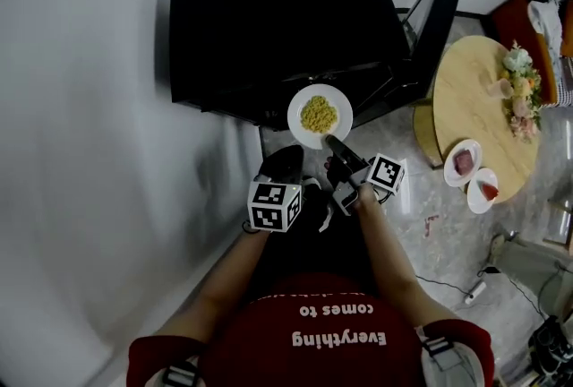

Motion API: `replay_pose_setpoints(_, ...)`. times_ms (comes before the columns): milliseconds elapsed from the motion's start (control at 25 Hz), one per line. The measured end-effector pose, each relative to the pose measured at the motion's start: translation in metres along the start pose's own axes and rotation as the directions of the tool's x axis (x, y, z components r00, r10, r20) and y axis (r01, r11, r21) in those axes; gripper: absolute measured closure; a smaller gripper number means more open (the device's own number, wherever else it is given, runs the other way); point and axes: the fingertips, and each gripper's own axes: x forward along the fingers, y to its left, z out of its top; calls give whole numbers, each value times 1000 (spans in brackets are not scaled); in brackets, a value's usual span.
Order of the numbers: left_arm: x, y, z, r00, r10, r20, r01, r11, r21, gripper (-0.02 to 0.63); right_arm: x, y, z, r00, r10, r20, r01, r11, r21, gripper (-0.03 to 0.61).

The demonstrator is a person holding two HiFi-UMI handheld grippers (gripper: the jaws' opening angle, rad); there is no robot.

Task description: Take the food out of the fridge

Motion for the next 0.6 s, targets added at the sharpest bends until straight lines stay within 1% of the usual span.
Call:
replay_pose_setpoints(160,-32,-17,17,998,-8,61,6,999,34,606,-21,35,-15,999,19,-39,-18,1000,16,557)
replay_pose_setpoints(320,-57,-29,24,995,-22,97,16,998,58,606,-44,53,-28,997,-3,-75,3,1000,6,557)
replay_pose_setpoints(440,-64,-32,28,993,-26,116,18,998,68,606,-58,65,-35,997,17,-77,-15,1000,24,557)
replay_pose_setpoints(600,-68,-36,45,986,-31,165,14,995,103,606,-69,78,-44,998,33,-63,-31,999,29,557)
